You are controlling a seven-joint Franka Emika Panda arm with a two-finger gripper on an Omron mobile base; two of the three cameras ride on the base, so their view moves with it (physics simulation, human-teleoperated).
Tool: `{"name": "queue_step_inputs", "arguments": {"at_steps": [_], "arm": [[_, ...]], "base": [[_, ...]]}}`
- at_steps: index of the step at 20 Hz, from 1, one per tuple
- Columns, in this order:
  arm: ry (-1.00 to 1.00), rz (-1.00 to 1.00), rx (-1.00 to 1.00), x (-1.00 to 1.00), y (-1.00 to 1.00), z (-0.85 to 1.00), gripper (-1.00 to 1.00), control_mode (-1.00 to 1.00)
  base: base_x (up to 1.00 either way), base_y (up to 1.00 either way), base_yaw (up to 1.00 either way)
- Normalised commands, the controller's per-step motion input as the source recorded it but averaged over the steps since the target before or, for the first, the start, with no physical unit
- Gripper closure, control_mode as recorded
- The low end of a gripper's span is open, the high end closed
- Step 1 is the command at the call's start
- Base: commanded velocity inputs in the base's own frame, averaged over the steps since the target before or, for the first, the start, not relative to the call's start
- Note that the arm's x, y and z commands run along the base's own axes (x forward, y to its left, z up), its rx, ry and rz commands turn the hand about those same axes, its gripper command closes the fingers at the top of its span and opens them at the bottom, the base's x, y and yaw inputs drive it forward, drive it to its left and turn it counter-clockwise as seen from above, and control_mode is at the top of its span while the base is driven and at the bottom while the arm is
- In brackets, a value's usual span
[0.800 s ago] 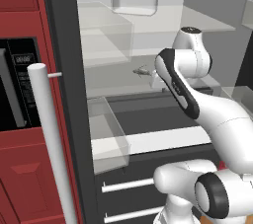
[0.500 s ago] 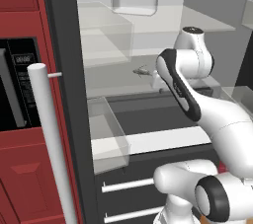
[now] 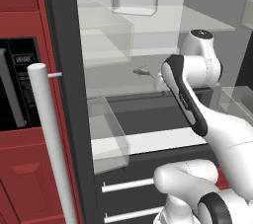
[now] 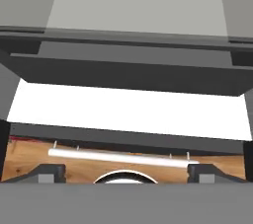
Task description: Take the fish out of the fridge, briefly rinse it in the sink, and place it on the tray next to the sink.
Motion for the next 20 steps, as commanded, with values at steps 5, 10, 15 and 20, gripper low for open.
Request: {"name": "queue_step_inputs", "arguments": {"at_steps": [5, 10, 15, 20], "arm": [[-0.19, 0.0, 0.03, -0.25, -0.02, 0.34, -1.0, -1.0], [-0.18, 0.0, 0.01, -0.23, 0.0, 0.4, -1.0, -1.0], [-0.17, -0.02, 0.02, -0.22, -0.02, 0.63, -1.0, -1.0], [-0.27, -0.04, 0.01, -0.23, -0.09, 0.75, -1.0, -1.0]], "base": [[0.0, 0.0, 0.0], [0.0, 0.0, 0.0], [0.0, 0.0, 0.0], [0.0, 0.0, 0.0]]}}
